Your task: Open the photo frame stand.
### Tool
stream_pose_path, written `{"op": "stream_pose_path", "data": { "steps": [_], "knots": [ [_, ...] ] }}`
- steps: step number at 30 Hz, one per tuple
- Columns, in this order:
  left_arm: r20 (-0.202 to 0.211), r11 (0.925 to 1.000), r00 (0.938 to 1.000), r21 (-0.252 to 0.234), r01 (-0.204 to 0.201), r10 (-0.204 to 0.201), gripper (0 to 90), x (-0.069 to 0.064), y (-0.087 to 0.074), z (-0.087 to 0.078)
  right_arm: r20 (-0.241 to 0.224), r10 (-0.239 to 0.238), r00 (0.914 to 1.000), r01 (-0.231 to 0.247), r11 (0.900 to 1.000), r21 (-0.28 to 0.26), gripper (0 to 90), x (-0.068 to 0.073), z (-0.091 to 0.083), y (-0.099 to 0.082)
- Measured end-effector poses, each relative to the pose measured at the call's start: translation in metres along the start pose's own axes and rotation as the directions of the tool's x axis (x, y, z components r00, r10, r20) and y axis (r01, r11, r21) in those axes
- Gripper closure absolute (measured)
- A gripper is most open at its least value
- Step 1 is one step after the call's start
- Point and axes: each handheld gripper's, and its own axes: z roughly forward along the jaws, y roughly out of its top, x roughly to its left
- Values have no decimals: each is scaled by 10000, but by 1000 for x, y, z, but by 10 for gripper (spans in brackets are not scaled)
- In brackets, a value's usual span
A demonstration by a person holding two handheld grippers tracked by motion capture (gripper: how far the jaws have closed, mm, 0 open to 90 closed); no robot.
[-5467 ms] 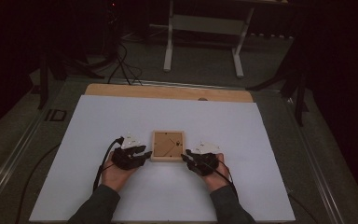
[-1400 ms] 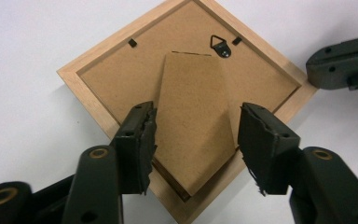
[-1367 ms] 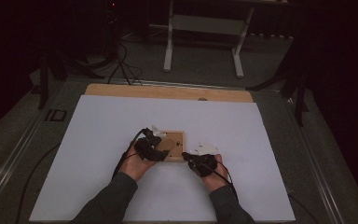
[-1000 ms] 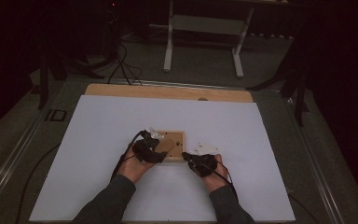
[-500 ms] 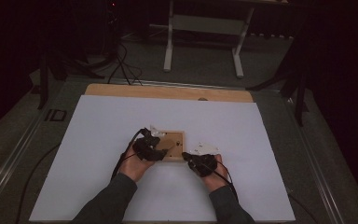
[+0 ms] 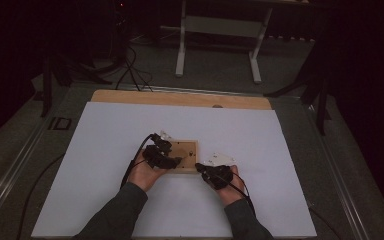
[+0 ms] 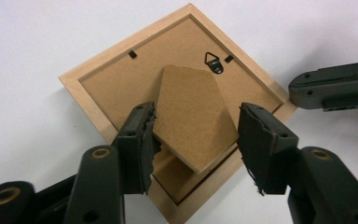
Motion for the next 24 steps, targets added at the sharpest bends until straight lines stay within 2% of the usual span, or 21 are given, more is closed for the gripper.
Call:
{"op": "stream_pose_path", "data": {
  "steps": [12,19,24],
  "knots": [
    [217,9996,9997,278,108,-114,428,1,-5,8,3,-50,10000,50,10000,-9,897,0,0,0],
    [389,9979,9975,308,578,-590,467,5,-5,7,6,-27,10000,27,10000,1,897,0,0,0],
    [550,9967,9957,367,725,-744,468,6,-6,8,10,-19,10000,19,10000,4,897,0,0,0]
  ]
}}
